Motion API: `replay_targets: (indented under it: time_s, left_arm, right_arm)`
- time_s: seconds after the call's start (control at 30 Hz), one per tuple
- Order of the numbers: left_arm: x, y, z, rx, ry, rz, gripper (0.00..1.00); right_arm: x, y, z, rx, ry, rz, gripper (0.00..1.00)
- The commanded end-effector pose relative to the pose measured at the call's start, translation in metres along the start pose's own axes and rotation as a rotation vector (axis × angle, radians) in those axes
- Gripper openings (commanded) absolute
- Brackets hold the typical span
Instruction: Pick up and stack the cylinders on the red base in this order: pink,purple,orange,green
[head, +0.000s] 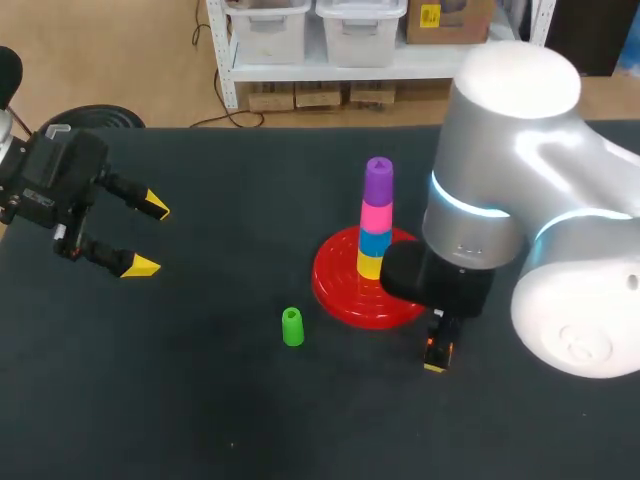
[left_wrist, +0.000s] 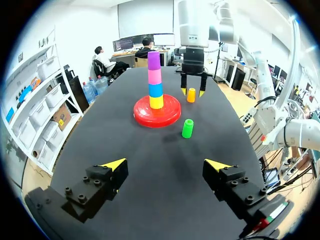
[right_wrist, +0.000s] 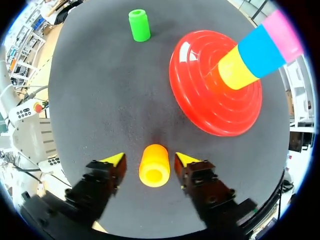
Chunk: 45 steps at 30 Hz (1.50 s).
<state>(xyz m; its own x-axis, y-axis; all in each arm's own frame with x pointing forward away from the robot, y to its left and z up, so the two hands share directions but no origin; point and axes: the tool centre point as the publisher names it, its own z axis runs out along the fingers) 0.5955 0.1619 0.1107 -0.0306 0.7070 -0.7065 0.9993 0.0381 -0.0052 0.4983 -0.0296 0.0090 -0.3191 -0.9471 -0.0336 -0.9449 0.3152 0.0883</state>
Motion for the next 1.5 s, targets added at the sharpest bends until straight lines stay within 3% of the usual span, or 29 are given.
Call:
replay_targets:
  time_s: [0.03,0.43,0.6,0.8,1.03,1.33,1.5]
  left_arm:
    - [0.001,0.0,0.001,-0.001,-0.002,0.002,1.0]
    - [0.001,0.0,0.001,-0.001,-0.002,0.002,1.0]
    - [0.001,0.0,0.001,-0.001,-0.002,0.002,1.0]
    - [0.001,0.0,0.001,-0.001,-0.002,0.002,1.0]
    - [0.001,0.0,0.001,-0.001,-0.002,0.002,1.0]
    - [0.001,0.0,0.001,-0.001,-0.002,0.002,1.0]
    - [0.001,0.0,0.001,-0.001,-0.002,0.002,1.0]
  right_arm:
    - [-0.002,-0.001,0.001,-0.006,0.003,-0.001,0.0]
    - [-0.001,0.0,0.003,-0.016,0.002,0.001,0.0]
    - [-0.001,0.001,-0.008,-0.003,-0.01,-0.001,0.0]
    - [-0.006,0.002,-0.05,0.056,-0.05,-0.038,0.0]
    - [-0.012,-0.002,-0.12,0.125,-0.092,-0.095,0.0]
    - [-0.041,-0.03,-0.208,0.21,-0.077,-0.212,0.0]
    - [-0.07,-0.046,-0.235,0.212,-0.053,-0.289,0.0]
